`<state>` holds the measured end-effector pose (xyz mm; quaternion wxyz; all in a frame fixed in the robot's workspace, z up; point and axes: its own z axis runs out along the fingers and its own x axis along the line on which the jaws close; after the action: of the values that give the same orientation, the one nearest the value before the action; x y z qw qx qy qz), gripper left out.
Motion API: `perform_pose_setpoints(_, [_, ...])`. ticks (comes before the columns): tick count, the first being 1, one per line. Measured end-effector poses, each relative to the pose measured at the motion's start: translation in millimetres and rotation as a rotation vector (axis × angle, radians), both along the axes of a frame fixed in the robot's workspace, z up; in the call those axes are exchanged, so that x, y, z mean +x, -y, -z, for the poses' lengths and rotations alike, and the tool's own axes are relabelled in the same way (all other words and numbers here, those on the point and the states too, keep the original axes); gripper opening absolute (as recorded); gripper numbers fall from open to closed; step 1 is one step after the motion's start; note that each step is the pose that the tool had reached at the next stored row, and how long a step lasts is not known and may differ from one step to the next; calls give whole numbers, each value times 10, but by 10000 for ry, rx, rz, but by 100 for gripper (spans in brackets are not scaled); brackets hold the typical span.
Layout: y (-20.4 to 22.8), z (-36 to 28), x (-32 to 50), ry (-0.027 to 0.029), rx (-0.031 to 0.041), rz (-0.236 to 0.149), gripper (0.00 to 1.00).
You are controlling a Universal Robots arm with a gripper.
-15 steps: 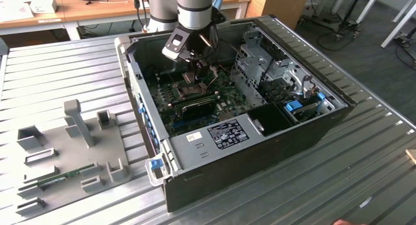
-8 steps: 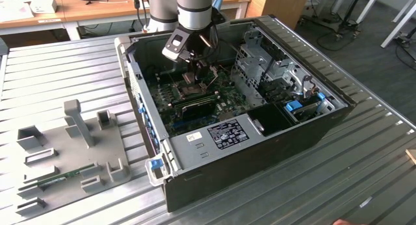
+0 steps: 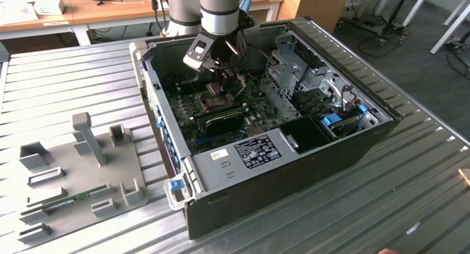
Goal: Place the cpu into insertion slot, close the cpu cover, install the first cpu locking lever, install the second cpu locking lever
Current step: 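Place the cpu into insertion slot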
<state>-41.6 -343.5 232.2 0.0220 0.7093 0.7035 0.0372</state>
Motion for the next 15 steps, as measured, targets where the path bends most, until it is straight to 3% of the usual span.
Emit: perform_pose_setpoints(15, [0,59,-1,1,1,0,54])
